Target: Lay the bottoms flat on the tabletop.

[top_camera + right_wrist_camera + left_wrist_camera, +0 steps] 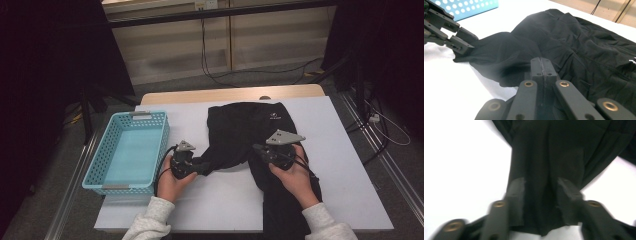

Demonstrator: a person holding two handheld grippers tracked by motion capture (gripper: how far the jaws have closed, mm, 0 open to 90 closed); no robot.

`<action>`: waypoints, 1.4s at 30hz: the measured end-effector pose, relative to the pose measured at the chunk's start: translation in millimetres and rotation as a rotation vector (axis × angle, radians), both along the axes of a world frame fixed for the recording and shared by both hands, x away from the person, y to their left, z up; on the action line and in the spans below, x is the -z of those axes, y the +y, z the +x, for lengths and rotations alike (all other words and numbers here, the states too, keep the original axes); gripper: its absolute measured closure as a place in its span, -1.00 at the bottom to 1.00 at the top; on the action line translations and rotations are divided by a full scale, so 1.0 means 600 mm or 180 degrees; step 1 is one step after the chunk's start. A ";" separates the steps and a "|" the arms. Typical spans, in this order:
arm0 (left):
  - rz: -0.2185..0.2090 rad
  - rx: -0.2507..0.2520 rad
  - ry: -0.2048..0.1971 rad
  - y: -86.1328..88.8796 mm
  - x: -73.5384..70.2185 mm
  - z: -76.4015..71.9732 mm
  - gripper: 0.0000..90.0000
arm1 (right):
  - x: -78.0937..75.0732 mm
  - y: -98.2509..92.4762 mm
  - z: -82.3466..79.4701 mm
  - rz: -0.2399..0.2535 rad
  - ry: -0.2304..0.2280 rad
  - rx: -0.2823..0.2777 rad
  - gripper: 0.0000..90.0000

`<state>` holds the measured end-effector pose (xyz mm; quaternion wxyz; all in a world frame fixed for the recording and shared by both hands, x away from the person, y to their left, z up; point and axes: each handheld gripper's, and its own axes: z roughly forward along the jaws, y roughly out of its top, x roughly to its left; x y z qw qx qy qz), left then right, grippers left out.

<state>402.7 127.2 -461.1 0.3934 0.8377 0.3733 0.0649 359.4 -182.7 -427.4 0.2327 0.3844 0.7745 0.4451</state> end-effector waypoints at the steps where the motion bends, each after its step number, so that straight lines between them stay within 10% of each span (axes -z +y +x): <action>1: 0.0035 0.0058 0.0048 -0.002 -0.003 0.000 0.73 | 0.000 0.002 0.000 -0.0002 -0.0002 -0.0014 1.00; 13: -0.0457 -0.0194 -0.0278 0.016 -0.056 0.003 0.96 | 0.000 -0.002 0.031 -0.0073 0.0089 0.0059 1.00; 18: -0.0399 -0.0241 -0.0256 0.013 -0.046 0.008 0.95 | 0.012 0.006 0.043 -0.0182 0.0284 0.0088 0.75; 25: -0.0360 -0.0221 -0.0228 0.014 -0.048 0.010 0.95 | 0.007 0.019 0.006 -0.0269 0.0160 0.0051 0.22; 33: -0.0358 -0.0251 -0.0210 0.013 -0.050 0.010 0.95 | -0.006 0.041 -0.024 -0.0242 0.0085 -0.0161 0.21; 42: -0.0379 -0.0237 -0.0177 0.011 -0.050 0.013 0.95 | 0.040 0.100 0.011 -0.0339 0.0451 -0.0394 0.27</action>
